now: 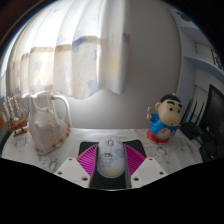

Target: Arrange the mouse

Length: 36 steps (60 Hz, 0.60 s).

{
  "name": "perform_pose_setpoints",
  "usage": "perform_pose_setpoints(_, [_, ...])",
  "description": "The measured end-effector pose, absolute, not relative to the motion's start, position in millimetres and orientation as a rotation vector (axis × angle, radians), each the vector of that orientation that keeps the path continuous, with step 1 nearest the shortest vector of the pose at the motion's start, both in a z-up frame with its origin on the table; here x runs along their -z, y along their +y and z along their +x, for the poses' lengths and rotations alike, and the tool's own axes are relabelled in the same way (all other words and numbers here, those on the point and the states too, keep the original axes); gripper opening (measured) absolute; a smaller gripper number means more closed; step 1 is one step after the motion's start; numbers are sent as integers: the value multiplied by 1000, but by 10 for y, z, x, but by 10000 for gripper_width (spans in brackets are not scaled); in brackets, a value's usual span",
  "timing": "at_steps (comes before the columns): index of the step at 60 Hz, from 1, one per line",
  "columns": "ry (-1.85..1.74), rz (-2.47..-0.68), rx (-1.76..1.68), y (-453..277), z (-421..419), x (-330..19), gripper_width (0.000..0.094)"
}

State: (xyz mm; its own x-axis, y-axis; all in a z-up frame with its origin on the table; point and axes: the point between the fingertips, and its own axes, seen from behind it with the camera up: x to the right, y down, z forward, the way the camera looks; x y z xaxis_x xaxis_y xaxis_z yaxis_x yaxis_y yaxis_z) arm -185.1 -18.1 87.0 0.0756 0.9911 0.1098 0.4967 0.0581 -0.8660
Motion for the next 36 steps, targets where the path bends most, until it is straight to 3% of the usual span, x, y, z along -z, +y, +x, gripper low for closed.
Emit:
perform_pose_setpoints(10, [-1619, -1651, -704, 33, -2036, 12, 401])
perform_pose_setpoints(13, [-1671, -1673, -699, -7, -1996, 201, 471])
perform_pose_setpoints(16, [-1658, -1636, -725, 26, -2034, 150, 543])
perform_pose_setpoints(21, [-1656, -1650, -659, 150, -1954, 103, 869])
perform_pose_setpoints(23, [-1664, -1657, -662, 136, -1893, 30, 831])
perform_pose_setpoints(36, [-1654, -1675, -671, 71, -936, -784, 845])
